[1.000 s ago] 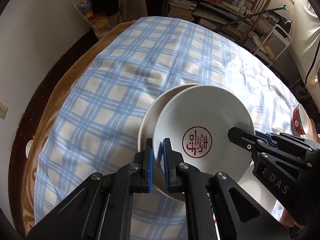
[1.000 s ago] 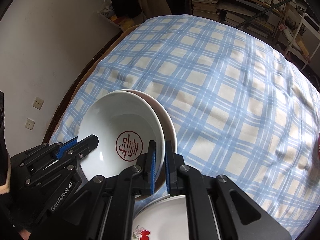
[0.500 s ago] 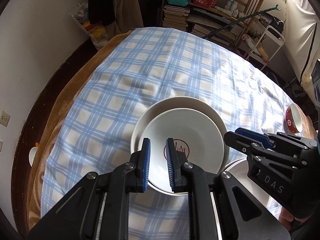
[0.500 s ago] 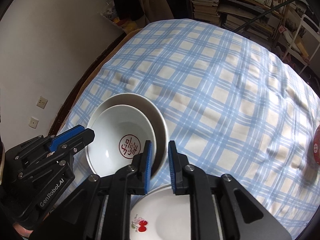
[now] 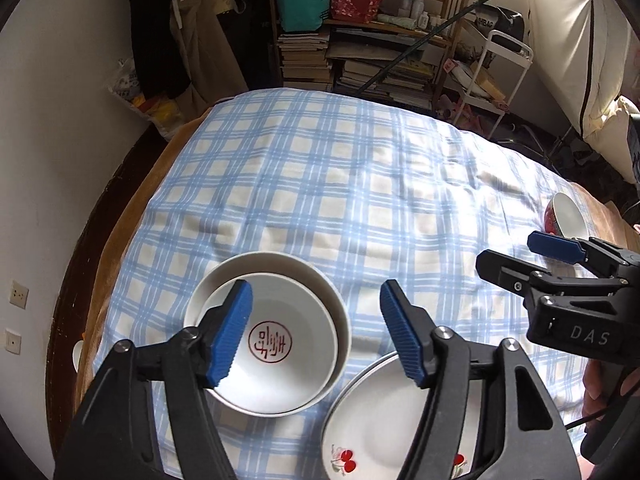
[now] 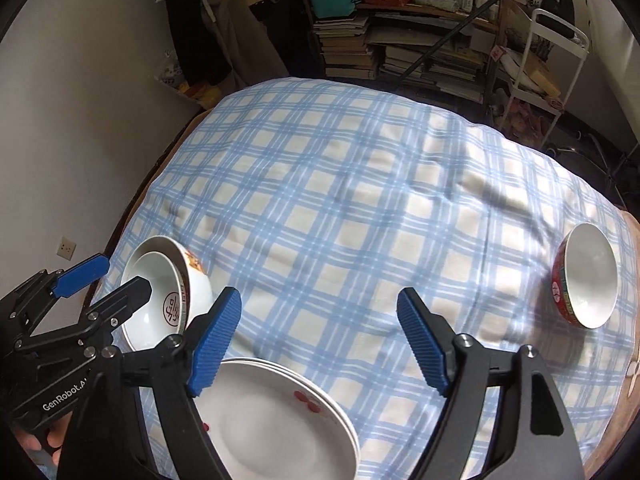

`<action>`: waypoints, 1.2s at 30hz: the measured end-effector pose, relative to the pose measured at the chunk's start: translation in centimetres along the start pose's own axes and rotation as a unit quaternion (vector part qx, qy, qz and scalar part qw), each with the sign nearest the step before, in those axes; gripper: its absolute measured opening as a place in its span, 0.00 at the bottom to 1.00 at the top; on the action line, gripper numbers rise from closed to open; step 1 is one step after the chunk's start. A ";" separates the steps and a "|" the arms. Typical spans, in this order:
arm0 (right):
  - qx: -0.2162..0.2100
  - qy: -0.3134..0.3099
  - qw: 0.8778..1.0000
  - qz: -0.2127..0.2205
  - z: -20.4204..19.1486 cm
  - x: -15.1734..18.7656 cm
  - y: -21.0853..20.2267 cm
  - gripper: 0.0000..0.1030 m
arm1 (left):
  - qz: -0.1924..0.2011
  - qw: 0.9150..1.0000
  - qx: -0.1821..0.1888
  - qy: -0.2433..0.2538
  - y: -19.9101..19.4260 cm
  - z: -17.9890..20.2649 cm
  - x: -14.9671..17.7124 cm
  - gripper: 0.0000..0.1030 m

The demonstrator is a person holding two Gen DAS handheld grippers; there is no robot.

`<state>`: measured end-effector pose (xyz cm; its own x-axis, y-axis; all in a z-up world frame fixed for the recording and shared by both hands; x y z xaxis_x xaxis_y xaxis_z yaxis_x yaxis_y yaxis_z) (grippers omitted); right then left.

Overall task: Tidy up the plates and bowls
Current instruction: 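Close the left tool on a white bowl rim while the right tool grips another bowl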

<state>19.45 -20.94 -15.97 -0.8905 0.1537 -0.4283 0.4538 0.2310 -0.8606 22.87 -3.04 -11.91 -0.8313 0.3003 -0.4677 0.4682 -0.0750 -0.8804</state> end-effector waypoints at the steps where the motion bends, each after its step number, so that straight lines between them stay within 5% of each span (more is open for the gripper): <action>1: 0.002 0.002 1.000 0.005 1.0 -0.2 -0.5 0.86 | -0.002 1.000 -0.003 0.009 0.1 0.9 -0.5 0.72; 9: 0.025 0.027 0.999 0.034 9.0 -2.1 -3.6 0.95 | 0.010 0.999 0.024 0.038 0.6 8.4 -4.0 0.85; 26: 0.076 0.095 0.991 0.053 25.6 -2.2 -5.5 0.96 | 0.001 0.993 0.054 0.109 4.8 22.9 -7.2 0.85; 36: 0.080 0.129 0.988 0.039 30.9 -0.9 -4.6 0.96 | -0.018 0.989 0.074 0.126 7.5 30.1 -8.0 0.85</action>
Point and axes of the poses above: each gripper's, at about its wrist camera, not at the fingertips, and y roughly the way its jaws point, z to its right, x to its underside, the point moved 8 cm from there along y, roughly the way its jaws point, and after that the axes turned 5 degrees about -x, right-handed, at the moved point
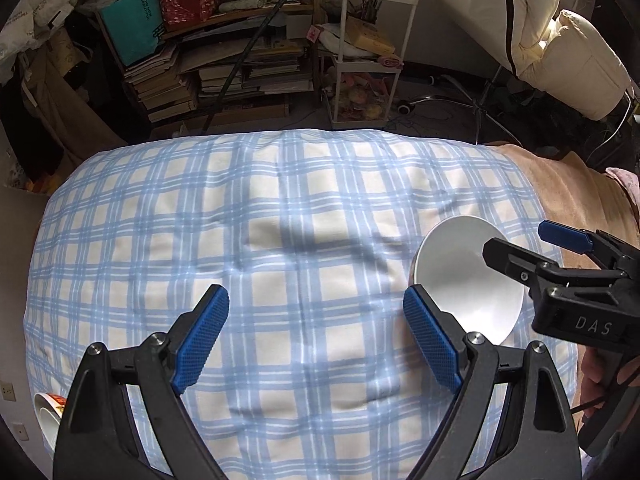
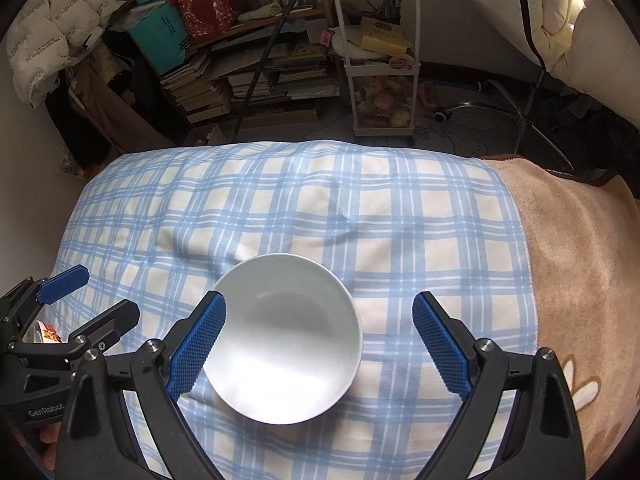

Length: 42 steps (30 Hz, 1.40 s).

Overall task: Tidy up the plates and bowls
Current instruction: 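Close the left tool on a white bowl rim while the right tool grips another bowl, then carry the left tool's bowl while the right tool carries its bowl toward the nested bowls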

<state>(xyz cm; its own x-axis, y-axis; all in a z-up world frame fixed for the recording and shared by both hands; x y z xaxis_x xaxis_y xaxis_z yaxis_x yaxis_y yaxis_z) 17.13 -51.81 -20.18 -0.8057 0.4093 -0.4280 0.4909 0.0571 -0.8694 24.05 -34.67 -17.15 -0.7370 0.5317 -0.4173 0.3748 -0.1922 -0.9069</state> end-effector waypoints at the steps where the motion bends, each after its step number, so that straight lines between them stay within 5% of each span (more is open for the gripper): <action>1: 0.003 0.000 1.000 -0.002 0.3 0.1 0.2 0.96 | -0.002 1.000 0.001 0.003 0.4 0.6 -0.1 0.85; 13: -0.009 0.031 0.998 -0.046 3.6 2.1 3.1 0.64 | -0.047 0.999 0.014 0.013 5.0 4.9 0.7 0.82; 17: -0.012 0.026 0.998 -0.058 3.7 2.8 3.8 0.39 | -0.065 0.998 0.017 0.015 6.1 5.6 1.4 0.47; 23: -0.047 0.021 0.996 -0.077 2.4 3.5 4.1 0.10 | -0.080 0.994 0.072 0.006 6.1 7.2 2.0 0.09; 27: -0.026 0.004 0.997 -0.078 1.7 3.7 3.7 0.10 | -0.074 0.995 0.060 0.014 5.3 7.3 2.0 0.08; 42: -0.068 -0.001 0.996 -0.062 -4.5 4.6 1.2 0.10 | -0.063 0.997 0.032 -0.016 0.9 1.0 3.6 0.07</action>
Point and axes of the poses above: each gripper's, at about its wrist camera, not at the fingertips, and y roughly the way its jaws point, z to its right, x to its underside, the point moved 8 cm from there along y, roughly the way its jaws point, and after that the axes turned 5 degrees about -x, right-handed, at the moved point
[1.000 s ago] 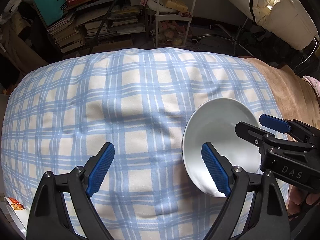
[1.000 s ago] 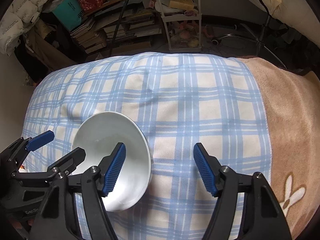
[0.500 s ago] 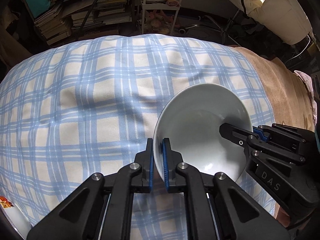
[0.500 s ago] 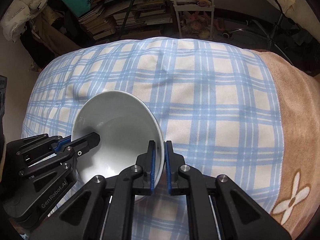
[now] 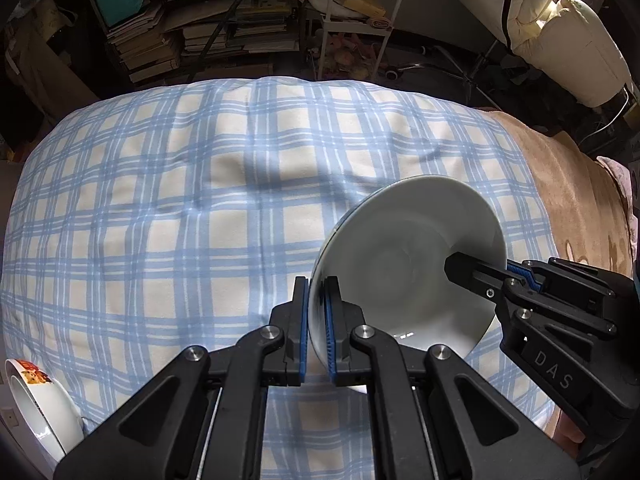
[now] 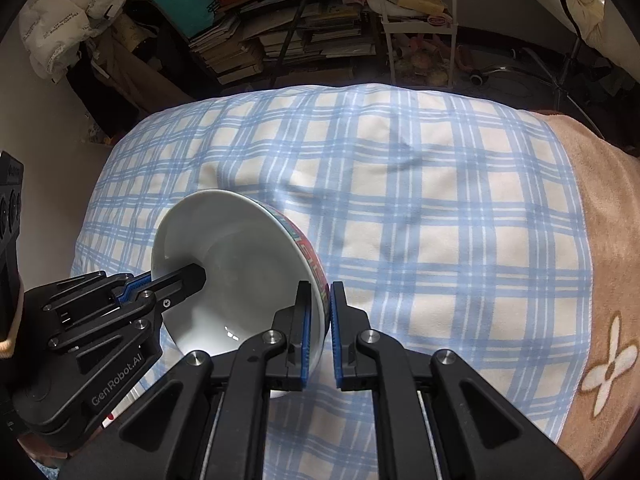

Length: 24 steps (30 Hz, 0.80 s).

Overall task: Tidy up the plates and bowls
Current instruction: 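Carry the left tool's bowl while the right tool carries its bowl toward the nested bowls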

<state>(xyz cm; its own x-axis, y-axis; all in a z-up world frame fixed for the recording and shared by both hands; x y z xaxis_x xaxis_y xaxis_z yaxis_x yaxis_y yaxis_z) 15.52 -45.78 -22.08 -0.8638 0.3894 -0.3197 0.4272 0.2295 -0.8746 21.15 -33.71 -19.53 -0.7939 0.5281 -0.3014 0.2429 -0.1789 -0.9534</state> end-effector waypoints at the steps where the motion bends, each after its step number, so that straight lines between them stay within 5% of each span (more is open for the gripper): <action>1: -0.004 0.000 1.000 0.001 -0.6 0.0 -0.1 0.10 | 0.003 1.000 -0.002 -0.001 -0.4 -0.6 0.2 0.07; 24: -0.052 -0.096 0.994 -0.001 -22.1 3.1 1.6 0.09 | 0.047 0.992 -0.052 -0.107 -9.3 -20.1 8.6 0.08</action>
Point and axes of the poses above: each gripper's, at about its wrist camera, not at the fingertips, and y roughly the way its jaws point, z to its right, x to its underside, the point moved 8 cm from there along y, roughly the way its jaws point, and after that the axes turned 5 degrees about -x, right-handed, at the moved point
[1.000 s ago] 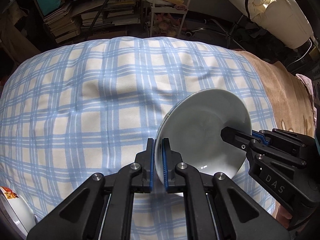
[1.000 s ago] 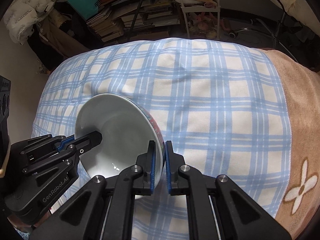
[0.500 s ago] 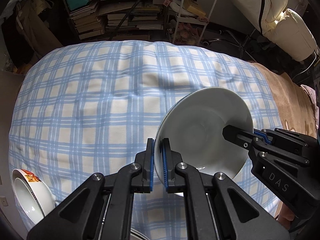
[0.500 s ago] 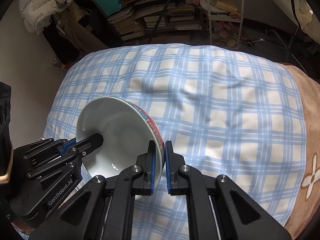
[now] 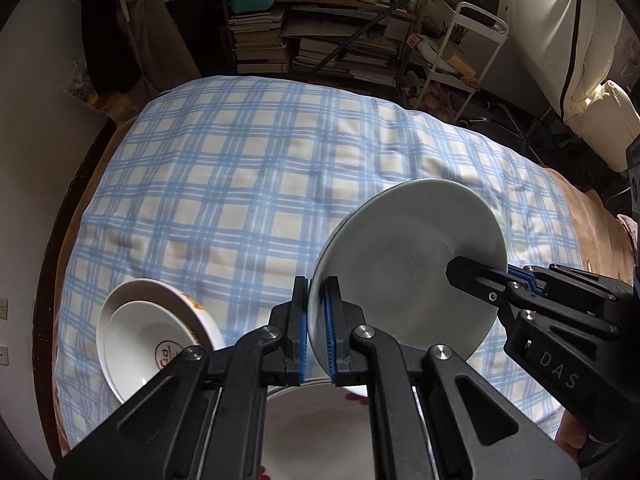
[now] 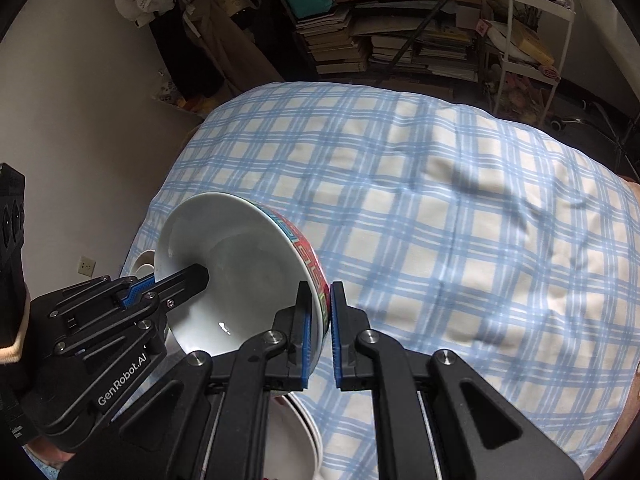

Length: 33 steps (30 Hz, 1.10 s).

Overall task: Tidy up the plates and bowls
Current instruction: 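Carry the left tool's bowl while the right tool carries its bowl toward the nested bowls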

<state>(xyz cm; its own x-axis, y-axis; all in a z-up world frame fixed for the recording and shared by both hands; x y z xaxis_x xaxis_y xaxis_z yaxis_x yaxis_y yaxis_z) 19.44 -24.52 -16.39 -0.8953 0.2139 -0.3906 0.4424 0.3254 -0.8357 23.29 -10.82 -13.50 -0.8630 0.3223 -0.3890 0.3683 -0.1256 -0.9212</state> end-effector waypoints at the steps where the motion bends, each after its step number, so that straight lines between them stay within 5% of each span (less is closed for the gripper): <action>1: -0.003 -0.005 1.000 0.000 -1.1 0.1 0.3 0.09 | 0.001 1.000 -0.001 -0.006 -0.2 -1.0 0.2 0.08; 17: -0.026 -0.068 0.997 0.003 -14.6 2.5 3.0 0.09 | 0.027 0.995 -0.030 -0.090 -4.4 -13.8 5.6 0.08; 33: -0.044 -0.098 0.994 0.016 -17.5 5.1 5.2 0.09 | 0.018 0.993 -0.016 -0.119 -2.5 -17.1 8.8 0.08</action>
<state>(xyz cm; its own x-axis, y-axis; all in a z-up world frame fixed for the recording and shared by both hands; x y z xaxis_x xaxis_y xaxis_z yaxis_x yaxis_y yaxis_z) 18.11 -5.65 -16.01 -0.8698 0.0448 -0.4914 0.4659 0.4027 -0.7879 20.71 8.42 -14.42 -0.9047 0.0873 -0.4169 0.4082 -0.1019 -0.9072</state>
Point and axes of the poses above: each gripper's, at about its wrist camera, not at the fingertips, and y roughly the way its jaws point, z to its right, x to its underside, the point moved 8 cm from there along y, roughly the way its jaws point, and after that the axes turned 5 degrees about -x, right-handed, at the moved point
